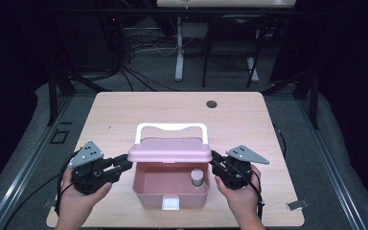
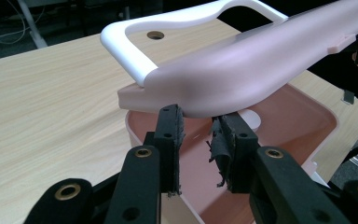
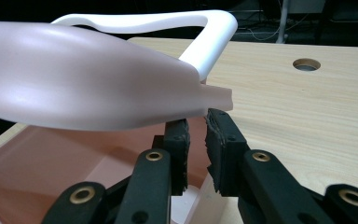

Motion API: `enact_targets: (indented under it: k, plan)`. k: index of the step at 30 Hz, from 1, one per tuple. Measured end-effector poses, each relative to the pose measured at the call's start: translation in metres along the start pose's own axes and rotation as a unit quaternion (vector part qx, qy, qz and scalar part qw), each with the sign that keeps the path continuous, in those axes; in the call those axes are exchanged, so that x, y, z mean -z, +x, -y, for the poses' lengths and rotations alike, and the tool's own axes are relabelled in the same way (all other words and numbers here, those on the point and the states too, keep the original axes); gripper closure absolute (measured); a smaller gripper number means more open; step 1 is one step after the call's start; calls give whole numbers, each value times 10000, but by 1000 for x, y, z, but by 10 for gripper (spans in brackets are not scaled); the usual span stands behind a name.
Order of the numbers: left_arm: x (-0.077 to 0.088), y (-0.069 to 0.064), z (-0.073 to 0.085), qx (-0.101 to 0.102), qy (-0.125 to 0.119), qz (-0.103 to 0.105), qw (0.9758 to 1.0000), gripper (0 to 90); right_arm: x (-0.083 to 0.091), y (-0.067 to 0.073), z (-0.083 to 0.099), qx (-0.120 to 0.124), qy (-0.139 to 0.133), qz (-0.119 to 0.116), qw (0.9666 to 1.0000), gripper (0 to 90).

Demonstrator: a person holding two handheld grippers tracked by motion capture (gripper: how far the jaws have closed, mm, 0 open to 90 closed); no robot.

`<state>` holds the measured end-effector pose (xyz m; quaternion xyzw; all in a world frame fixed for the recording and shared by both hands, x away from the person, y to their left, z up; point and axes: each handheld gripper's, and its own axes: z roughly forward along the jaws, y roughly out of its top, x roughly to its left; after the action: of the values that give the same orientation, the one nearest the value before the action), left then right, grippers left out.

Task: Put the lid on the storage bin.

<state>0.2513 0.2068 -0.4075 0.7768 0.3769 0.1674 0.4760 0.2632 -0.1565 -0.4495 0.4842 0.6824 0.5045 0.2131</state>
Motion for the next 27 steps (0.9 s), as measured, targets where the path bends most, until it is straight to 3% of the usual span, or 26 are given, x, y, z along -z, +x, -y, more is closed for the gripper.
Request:
enact_targets:
  k: [12,27]
  plan:
    - [0,0,0,-4,14,8,10000,719,2,-9,9,-54,191,86,9998,781]
    - [-1,-1,-1,17,79,-19,10000,722,5,-20,10,-139,149,199,9996,767]
